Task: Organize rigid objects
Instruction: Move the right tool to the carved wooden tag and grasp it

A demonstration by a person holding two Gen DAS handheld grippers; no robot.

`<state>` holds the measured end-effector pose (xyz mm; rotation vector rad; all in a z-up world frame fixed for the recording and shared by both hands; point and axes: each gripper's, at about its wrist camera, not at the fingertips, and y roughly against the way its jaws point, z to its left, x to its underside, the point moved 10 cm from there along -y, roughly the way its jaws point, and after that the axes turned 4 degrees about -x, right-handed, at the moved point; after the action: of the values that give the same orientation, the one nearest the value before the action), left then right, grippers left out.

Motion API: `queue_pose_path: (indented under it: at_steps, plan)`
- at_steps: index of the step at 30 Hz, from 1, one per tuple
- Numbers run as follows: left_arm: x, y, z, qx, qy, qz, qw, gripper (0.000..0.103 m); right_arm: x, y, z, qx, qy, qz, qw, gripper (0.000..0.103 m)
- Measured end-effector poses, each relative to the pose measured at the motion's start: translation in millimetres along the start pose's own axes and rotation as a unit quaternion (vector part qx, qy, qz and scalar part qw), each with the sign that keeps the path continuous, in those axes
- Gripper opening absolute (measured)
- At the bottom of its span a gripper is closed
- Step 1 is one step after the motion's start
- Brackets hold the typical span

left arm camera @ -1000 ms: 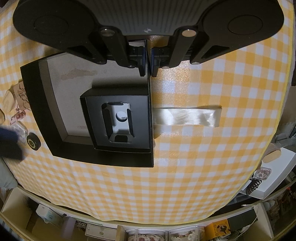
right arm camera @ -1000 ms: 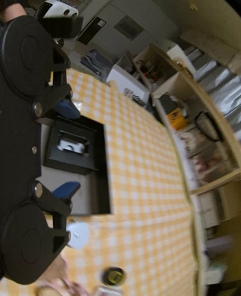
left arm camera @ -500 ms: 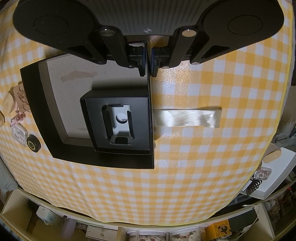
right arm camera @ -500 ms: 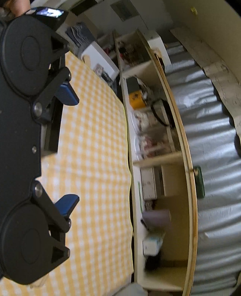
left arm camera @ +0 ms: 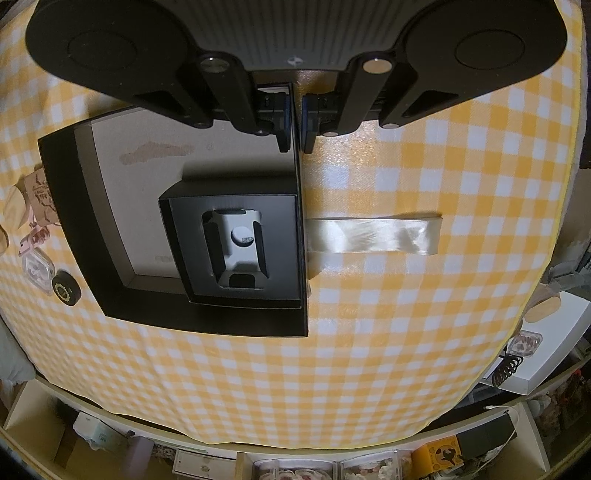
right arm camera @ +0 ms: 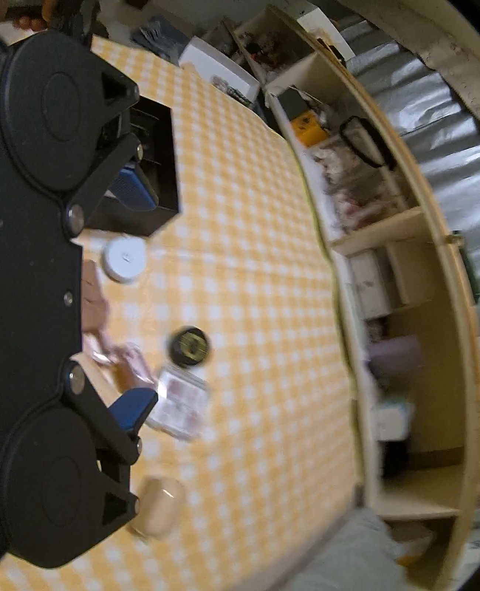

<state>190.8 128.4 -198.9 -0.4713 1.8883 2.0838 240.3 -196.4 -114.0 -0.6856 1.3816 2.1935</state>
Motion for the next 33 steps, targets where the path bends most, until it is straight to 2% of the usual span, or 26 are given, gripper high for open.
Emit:
queue_pose_path:
  at_steps: [2,9,12,16,23,28,30,33]
  plan:
    - [-0.4,0.1,2.2,-0.003,0.002,-0.001,1.0,0.006,11.9,-10.8,0.1,0.003,-0.003,0.024,1.0,0.103]
    - [-4.0,1.1,10.4,-0.013,0.013,-0.003,0.9998,0.006,46.9,-47.7,20.3,0.048,0.08,0.081,0.992,0.101]
    - [-3.9,1.1,10.8,-0.013,0.012,-0.003,0.9998,0.005,54.6,-63.8,17.6,0.066,0.091,0.099,0.989,0.098]
    - [-3.8,0.9,10.4,-0.013,0.013,-0.002,0.9998,0.005,62.4,-79.0,8.7,0.089,0.094,0.116,0.985,0.096]
    - [-2.9,-2.1,6.6,-0.018,0.01,0.001,0.9998,0.005,67.0,-90.8,11.9,0.089,0.135,0.12,0.979,0.094]
    - [-2.3,-2.5,5.9,-0.018,0.009,0.001,0.9998,0.005,74.8,-100.6,8.3,0.103,0.157,0.139,0.972,0.086]
    - [-2.3,-2.6,5.3,-0.018,0.01,0.0,0.9998,0.005,74.1,-99.2,9.5,0.105,0.164,0.139,0.971,0.077]
    - [-2.2,-4.4,4.3,-0.018,0.009,0.001,0.9998,0.005,74.7,-99.0,8.6,0.101,0.148,0.148,0.973,0.077]
